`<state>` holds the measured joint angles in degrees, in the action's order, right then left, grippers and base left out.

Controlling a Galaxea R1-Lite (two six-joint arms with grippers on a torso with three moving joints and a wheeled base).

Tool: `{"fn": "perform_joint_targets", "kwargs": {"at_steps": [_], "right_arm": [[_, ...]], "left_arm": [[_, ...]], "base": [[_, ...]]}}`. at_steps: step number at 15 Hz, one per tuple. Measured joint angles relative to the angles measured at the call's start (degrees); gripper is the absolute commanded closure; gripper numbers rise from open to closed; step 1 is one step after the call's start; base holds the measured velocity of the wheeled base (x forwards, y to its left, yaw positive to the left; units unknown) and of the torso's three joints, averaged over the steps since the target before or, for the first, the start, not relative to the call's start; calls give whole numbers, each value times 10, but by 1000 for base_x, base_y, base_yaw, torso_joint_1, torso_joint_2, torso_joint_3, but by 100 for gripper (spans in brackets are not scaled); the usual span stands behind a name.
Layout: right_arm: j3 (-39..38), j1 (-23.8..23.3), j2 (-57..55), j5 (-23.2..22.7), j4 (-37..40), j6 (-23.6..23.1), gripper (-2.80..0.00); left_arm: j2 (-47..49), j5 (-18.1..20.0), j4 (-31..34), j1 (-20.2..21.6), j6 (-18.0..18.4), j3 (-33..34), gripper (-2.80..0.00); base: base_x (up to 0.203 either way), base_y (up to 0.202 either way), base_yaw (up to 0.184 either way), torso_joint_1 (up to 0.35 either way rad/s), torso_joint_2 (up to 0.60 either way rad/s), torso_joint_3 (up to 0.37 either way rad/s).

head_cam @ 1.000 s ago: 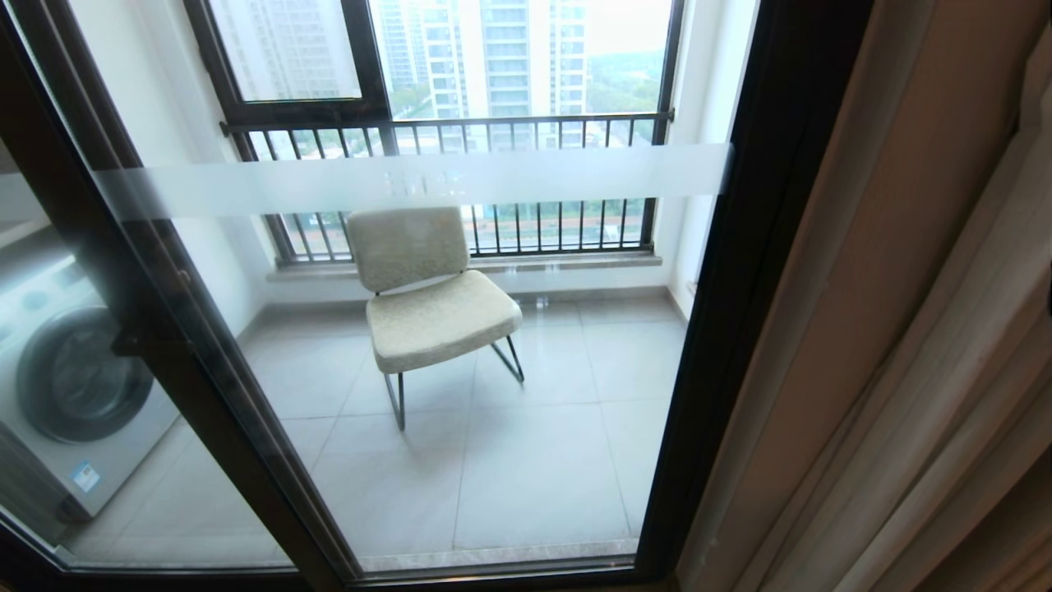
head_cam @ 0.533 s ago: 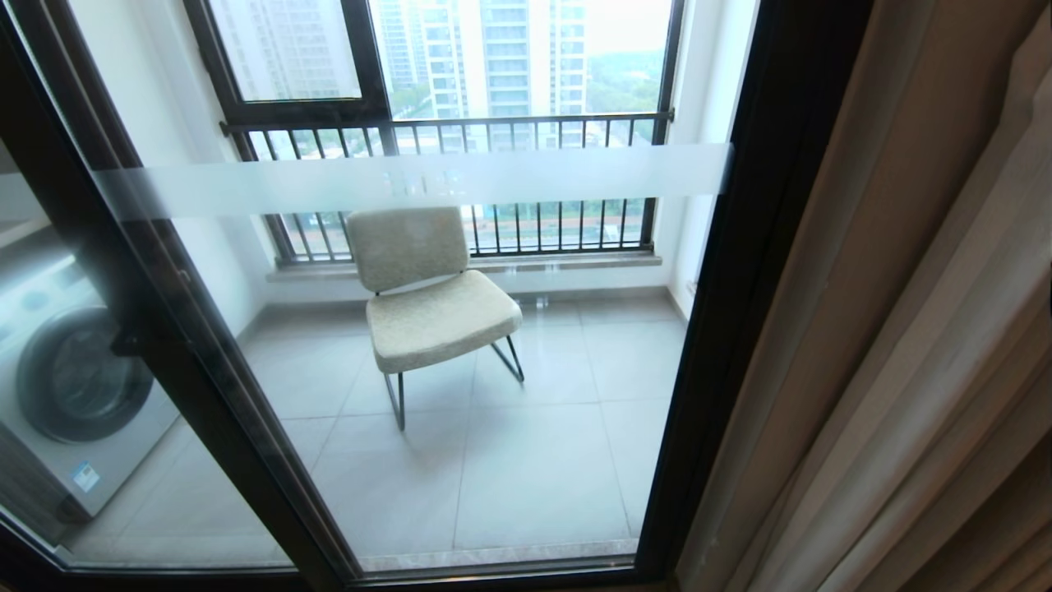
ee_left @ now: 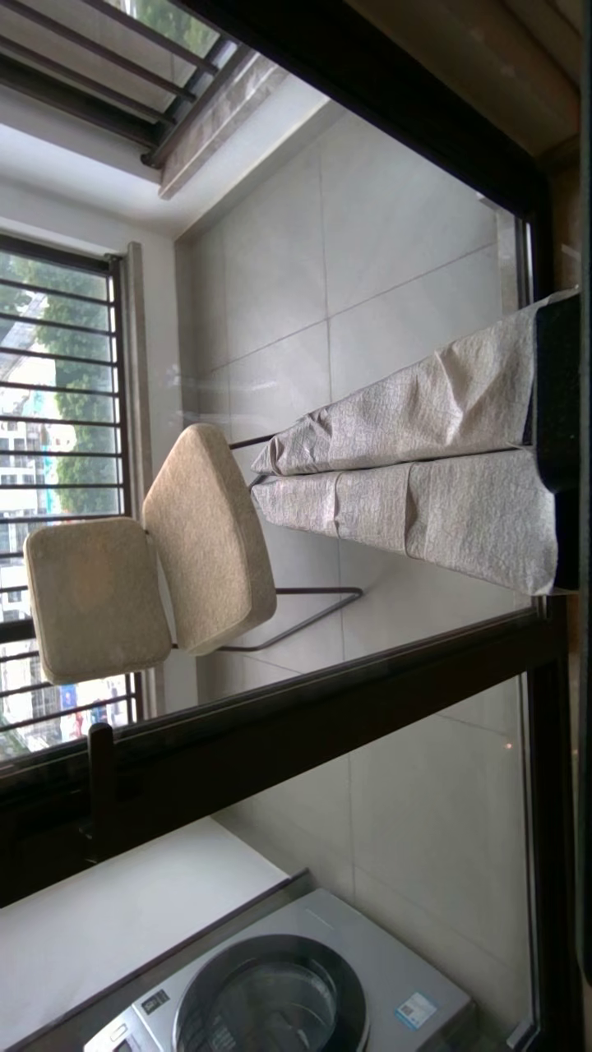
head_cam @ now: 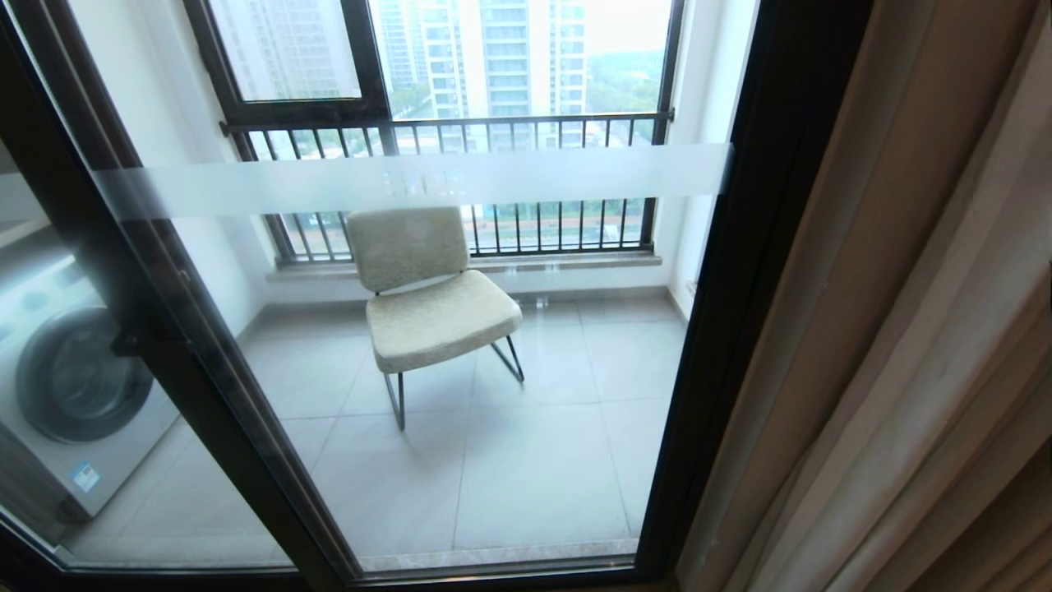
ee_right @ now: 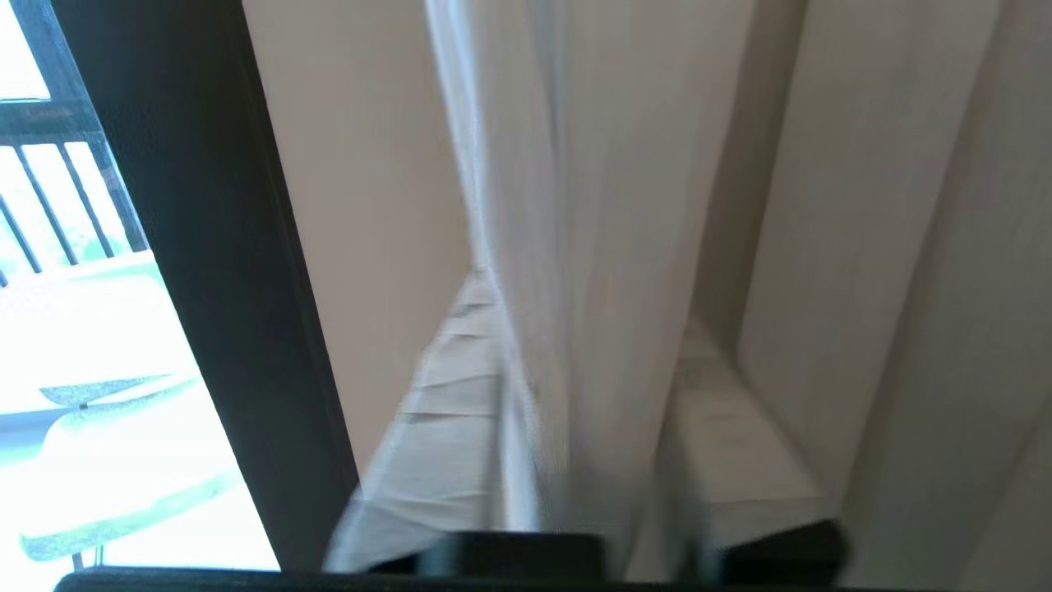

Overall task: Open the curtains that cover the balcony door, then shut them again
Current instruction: Pull the inner curtains open on both sides

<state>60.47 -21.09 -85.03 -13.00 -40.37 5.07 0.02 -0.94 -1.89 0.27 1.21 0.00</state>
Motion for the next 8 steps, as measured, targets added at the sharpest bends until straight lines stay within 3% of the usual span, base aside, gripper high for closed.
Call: {"fn": "perform_joint_targets", "kwargs": {"at_steps": [4,8], "right_arm": [[-6,1,11,0,3,0,-280],[-62,1,59,-1,5,0,-280]], "left_arm": [[0,0,0,-1,0,0,0],[0,0,0,0,0,0,0]], "base": [[0,0,0,0,0,0],[0,0,0,0,0,0]]}}
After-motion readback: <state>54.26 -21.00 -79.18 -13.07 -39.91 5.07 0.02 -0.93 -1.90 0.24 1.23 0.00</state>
